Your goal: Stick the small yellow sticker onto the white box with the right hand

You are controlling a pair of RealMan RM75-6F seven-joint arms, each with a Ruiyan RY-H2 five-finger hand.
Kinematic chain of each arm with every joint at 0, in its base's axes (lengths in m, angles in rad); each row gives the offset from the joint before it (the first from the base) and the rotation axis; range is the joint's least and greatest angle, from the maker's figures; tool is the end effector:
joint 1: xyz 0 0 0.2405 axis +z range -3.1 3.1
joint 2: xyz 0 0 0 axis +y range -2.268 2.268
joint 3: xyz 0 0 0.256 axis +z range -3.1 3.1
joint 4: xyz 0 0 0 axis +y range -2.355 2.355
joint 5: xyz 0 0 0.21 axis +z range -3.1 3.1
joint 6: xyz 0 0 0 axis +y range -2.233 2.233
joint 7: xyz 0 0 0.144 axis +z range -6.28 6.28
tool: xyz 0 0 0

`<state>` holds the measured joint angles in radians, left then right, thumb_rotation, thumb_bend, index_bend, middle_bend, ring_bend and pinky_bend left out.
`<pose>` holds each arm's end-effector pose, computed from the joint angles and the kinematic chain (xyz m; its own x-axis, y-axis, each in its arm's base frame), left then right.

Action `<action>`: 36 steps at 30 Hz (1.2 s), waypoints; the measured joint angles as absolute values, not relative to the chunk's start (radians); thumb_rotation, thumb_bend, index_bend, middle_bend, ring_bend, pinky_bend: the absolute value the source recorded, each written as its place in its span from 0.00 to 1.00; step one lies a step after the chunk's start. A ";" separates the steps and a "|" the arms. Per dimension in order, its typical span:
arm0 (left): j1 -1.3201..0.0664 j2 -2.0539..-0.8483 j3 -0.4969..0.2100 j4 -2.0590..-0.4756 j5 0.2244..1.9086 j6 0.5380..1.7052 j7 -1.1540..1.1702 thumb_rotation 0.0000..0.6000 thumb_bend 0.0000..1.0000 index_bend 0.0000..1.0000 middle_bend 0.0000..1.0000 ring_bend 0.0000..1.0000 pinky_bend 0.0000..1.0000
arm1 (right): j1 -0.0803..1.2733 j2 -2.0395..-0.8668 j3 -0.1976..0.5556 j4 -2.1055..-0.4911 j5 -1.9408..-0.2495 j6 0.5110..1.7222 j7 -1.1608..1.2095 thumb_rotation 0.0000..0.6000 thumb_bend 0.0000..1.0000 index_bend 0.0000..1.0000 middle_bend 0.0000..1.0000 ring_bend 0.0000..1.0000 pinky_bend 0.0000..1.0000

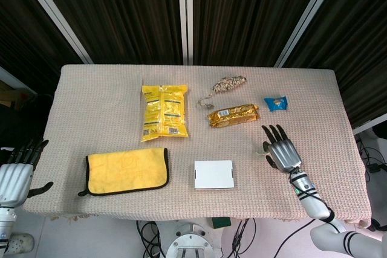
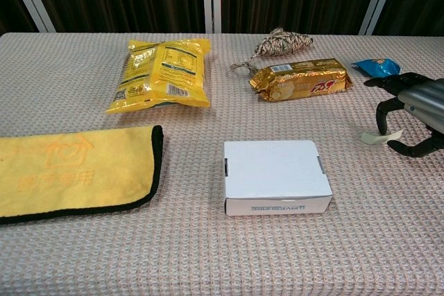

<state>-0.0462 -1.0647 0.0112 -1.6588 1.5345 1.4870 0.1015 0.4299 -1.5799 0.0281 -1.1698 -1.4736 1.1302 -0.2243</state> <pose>-0.3127 0.1555 0.1624 0.4958 0.0752 0.8652 0.8680 -0.0126 -0.4963 -0.2807 -0.2788 -0.0041 0.6309 -0.1667 0.7578 -0.7598 -0.3306 0.5598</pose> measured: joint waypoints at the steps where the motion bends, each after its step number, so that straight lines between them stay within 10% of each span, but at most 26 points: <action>1: -0.046 -1.065 0.011 -1.659 1.535 1.487 0.101 1.00 0.00 0.09 0.07 0.03 0.13 | 0.430 -1.580 0.028 -1.169 -1.474 1.130 -0.224 1.00 0.36 0.52 0.00 0.00 0.00; 36: -0.047 -1.060 0.009 -1.664 1.534 1.487 0.102 1.00 0.00 0.09 0.07 0.03 0.13 | 0.432 -1.569 0.039 -1.212 -1.503 1.183 -0.225 1.00 0.46 0.62 0.00 0.00 0.00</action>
<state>-0.0471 -1.0600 0.0092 -1.6636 1.5341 1.4874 0.1024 0.4318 -1.5688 0.0387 -1.2116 -1.5034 1.1832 -0.2249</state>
